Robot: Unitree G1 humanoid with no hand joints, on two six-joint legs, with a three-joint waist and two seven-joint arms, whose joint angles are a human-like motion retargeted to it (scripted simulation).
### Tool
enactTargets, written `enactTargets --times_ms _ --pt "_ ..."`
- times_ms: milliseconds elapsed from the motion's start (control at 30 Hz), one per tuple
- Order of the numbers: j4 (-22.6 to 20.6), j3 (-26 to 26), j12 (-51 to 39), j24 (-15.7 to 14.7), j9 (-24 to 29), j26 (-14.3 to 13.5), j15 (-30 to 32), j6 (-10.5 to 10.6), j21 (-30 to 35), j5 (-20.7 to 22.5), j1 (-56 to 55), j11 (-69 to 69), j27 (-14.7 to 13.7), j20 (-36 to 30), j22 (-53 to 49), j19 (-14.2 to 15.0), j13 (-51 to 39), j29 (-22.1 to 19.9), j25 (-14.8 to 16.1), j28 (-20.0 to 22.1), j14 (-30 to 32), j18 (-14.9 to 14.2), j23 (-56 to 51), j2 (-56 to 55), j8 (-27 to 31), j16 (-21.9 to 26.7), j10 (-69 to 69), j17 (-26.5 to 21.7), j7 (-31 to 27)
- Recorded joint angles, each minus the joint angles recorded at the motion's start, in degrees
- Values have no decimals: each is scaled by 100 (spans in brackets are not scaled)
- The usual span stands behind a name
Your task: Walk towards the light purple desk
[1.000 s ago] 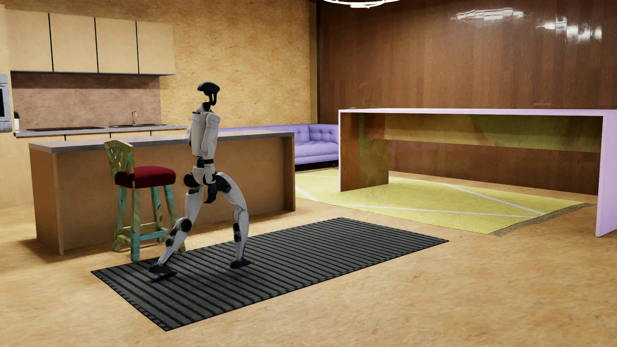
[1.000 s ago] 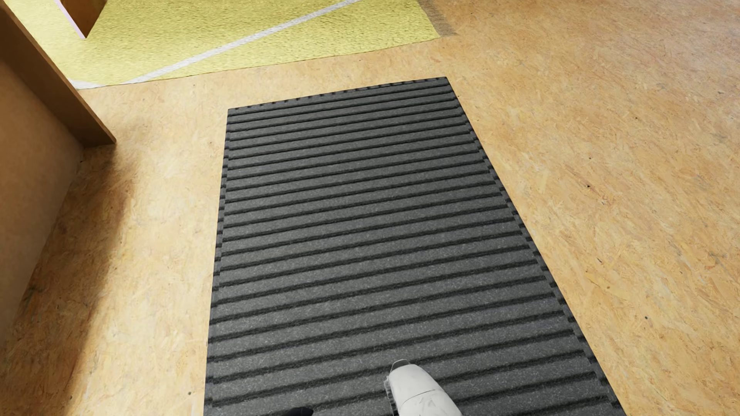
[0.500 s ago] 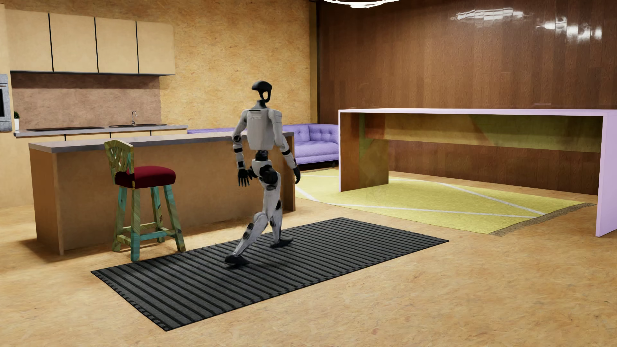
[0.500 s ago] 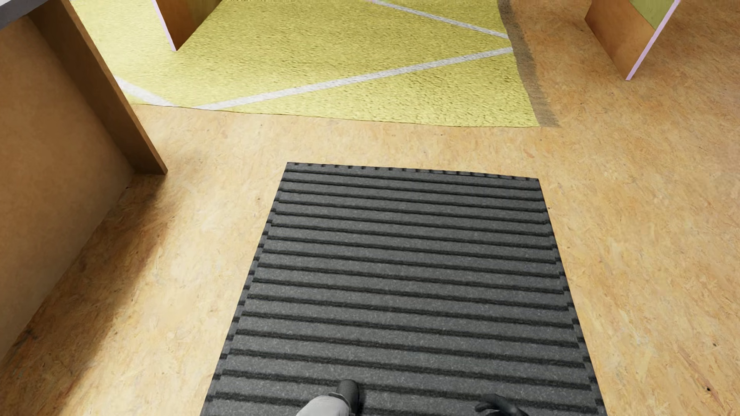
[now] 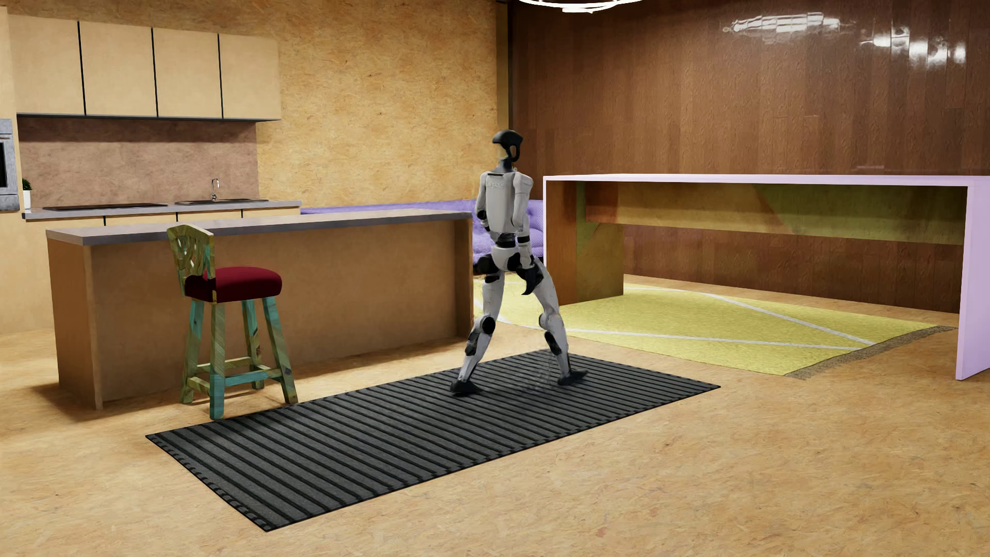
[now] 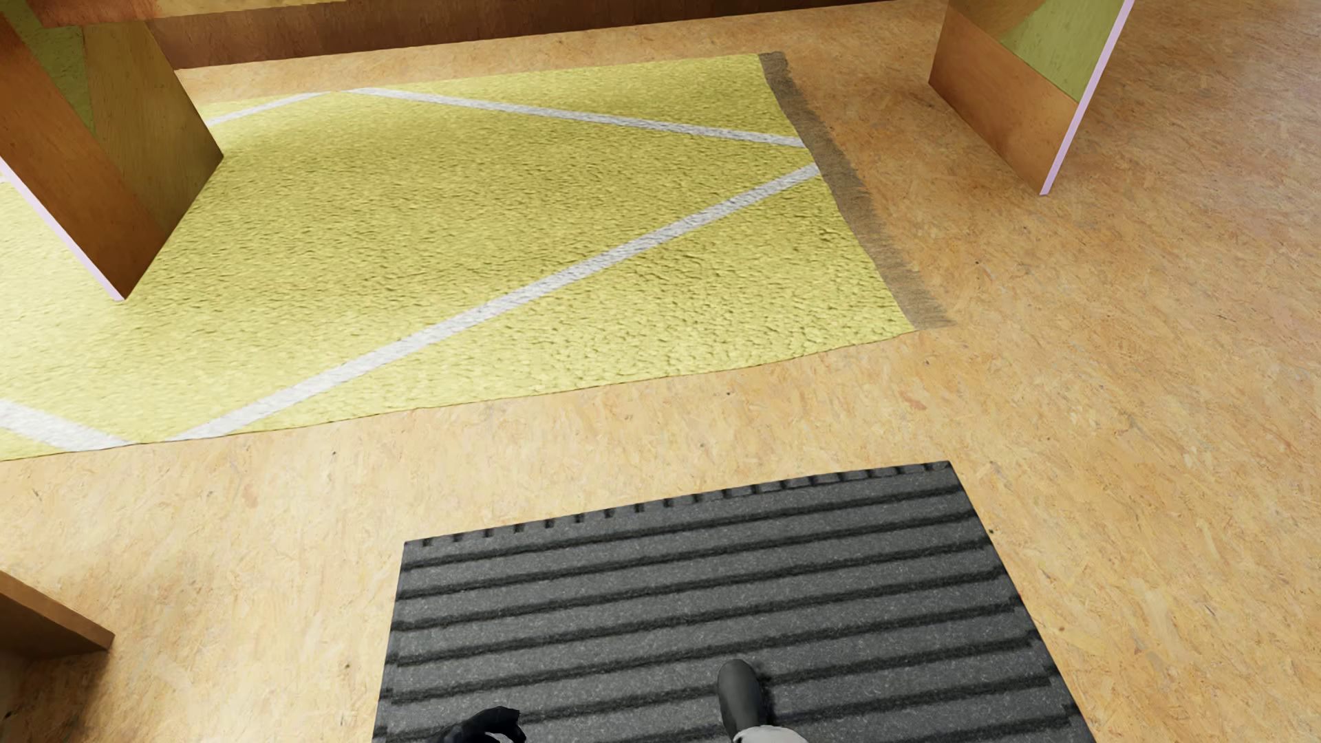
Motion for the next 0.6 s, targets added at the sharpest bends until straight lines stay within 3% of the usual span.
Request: enactTargets --times_ms 33,67,100,133,167,200,233,267,300,333,367,400,433,467,500,533,567,600 --pt "121 -152 -60 0 -5 0 -461 38 94 0 162 1928 0 41 -147 0 -7 0 0 0 142 0 -7 -232 0 94 125 -27 0" --pt "294 -314 60 0 66 0 -402 129 197 167 406 2459 0 358 -300 0 -49 0 0 0 489 0 72 -337 0 98 366 -43 0" --pt "461 -420 182 0 -26 0 -113 239 227 287 334 2968 0 515 -213 0 -47 0 0 0 1219 0 182 -454 0 -9 961 -37 0" --pt "720 -449 367 0 11 0 -317 427 211 575 121 3436 0 574 -29 0 -65 0 0 0 2388 0 328 -280 0 -193 1996 -27 0" --pt "688 -315 527 0 6 0 -627 407 110 771 -552 3513 0 489 60 0 -142 0 0 0 3319 0 369 -69 0 -259 3470 14 0" --pt "795 -187 591 0 128 0 -909 440 -58 999 -1240 3450 0 327 184 0 -167 0 0 0 3329 0 241 341 0 -334 4947 50 0" --pt "769 33 602 0 229 0 -1042 357 -2 941 -1912 3244 0 -79 280 0 -257 0 0 0 2972 0 62 886 0 -336 5763 42 0" --pt "610 375 749 0 239 0 -1103 176 -22 814 -2521 3015 0 -80 416 0 -304 0 0 0 2898 0 -178 1351 0 -451 5808 58 0" --pt "571 783 1015 0 297 0 -1184 31 31 788 -3021 2782 0 -214 99 0 -428 0 0 0 3097 0 -425 1740 0 -319 5209 36 0" --pt "491 1069 1049 0 347 0 -1266 -34 42 663 -3313 2578 0 -510 614 0 -534 0 0 0 3596 0 -643 2221 0 -410 4033 -42 0" --pt "493 1336 1227 0 269 0 -1370 -70 -102 668 -3647 2337 0 -289 766 0 -597 0 0 0 3847 0 -902 2551 0 -467 2690 -55 0" --pt "431 1497 1360 0 217 0 -1553 -85 -203 652 -3715 2107 0 -262 916 0 -639 0 0 0 3255 0 -1119 3027 0 -464 1294 -101 0" --pt "384 1580 1458 0 115 0 -1796 -14 -400 760 -3701 1934 0 -430 940 0 -708 0 0 0 1242 0 -1327 3380 0 -428 558 -172 0" --pt "430 1638 1587 0 -31 0 -2124 21 -573 793 -3823 1929 0 -558 942 0 -734 0 0 0 2863 0 -1476 3576 0 -368 -1483 -254 0" --pt "430 1709 1702 0 -77 0 -2334 65 -727 878 -3936 1953 0 -683 1001 0 -768 0 0 0 3084 0 -1477 3747 0 -338 -1648 -289 0" --pt "334 1804 1757 0 -27 0 -2366 -10 -925 852 -4128 2121 0 -776 1076 0 -721 0 0 0 1105 0 -1421 3917 0 -321 416 -257 0" --pt "135 1829 1818 0 -26 0 -2123 -100 -1114 790 -4148 2504 0 -785 1132 0 -631 0 0 0 1770 0 -1270 4008 0 -295 611 -202 0" --pt "-175 1796 1876 0 -51 0 -1307 -348 -1176 486 -4146 3476 0 -708 1200 0 -557 0 0 0 2740 0 -1084 3703 0 -282 623 -98 0"
